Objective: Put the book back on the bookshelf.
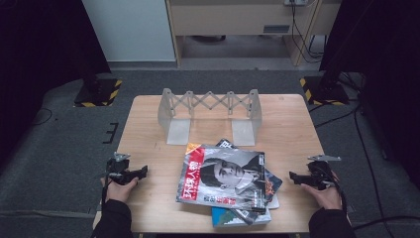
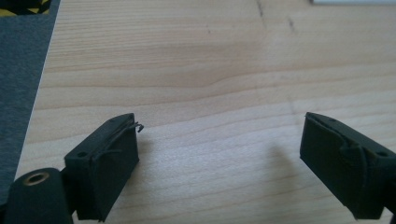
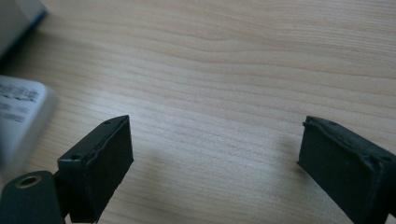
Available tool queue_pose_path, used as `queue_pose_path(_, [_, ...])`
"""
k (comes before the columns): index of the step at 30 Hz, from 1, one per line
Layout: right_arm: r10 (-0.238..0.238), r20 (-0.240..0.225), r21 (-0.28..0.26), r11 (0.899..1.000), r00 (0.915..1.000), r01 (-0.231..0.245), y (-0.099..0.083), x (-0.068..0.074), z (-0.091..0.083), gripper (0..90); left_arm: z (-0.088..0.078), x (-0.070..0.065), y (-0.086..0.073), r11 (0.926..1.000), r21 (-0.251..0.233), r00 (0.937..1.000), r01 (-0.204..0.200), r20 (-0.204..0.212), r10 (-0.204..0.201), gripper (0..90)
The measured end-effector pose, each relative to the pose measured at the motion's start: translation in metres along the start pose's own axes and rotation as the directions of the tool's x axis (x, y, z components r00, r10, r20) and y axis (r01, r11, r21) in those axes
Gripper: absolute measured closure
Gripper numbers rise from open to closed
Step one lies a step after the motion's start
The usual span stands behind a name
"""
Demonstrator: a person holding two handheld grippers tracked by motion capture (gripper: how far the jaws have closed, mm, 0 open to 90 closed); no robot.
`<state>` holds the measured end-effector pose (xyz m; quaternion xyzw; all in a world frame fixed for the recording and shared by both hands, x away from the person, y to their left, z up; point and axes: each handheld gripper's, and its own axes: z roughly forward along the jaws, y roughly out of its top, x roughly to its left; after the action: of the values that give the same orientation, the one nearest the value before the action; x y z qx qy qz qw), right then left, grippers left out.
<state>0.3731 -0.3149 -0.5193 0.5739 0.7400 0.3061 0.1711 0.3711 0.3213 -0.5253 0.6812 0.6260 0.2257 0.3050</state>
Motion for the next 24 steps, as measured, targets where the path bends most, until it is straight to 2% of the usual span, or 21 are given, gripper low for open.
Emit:
queue_pose_path(3, [0.001,0.005,-0.022,1.000,1.0000,-0.001,0.000,0.000,-0.004,12.7,-0.004,-0.002,0.001,0.9999,-0.017,1.0000,0.005,-0.002,-0.005,14.4])
queue_pose_path(4, [0.008,0.010,-0.043,0.999,0.9999,-0.008,0.002,0.002,-0.007,12.5,-0.006,-0.005,0.003,0.9992,-0.038,0.9998,0.014,0.017,-0.014,15.0])
queue_pose_path(9, [0.028,-0.015,-0.087,0.996,0.9995,-0.029,0.006,0.006,-0.011,11.1,-0.012,-0.011,0.004,0.9986,-0.052,0.9995,-0.010,0.029,0.012,15.0])
queue_pose_path(15, [0.025,-0.052,-0.140,0.990,0.9983,-0.033,0.012,0.022,-0.019,12.8,-0.024,-0.017,0.005,0.9935,-0.108,0.9958,0.036,0.087,-0.027,15.7])
queue_pose_path(20, [0.013,-0.077,-0.192,0.981,0.9969,-0.028,0.017,0.033,-0.026,13.6,-0.027,-0.020,0.004,0.9921,-0.125,0.9964,0.008,0.084,0.002,17.0])
queue_pose_path(24, [0.017,-0.084,-0.212,0.977,0.9963,-0.035,0.018,0.034,-0.029,13.7,-0.033,-0.022,0.004,0.9874,-0.157,0.9939,0.020,0.111,-0.003,17.9])
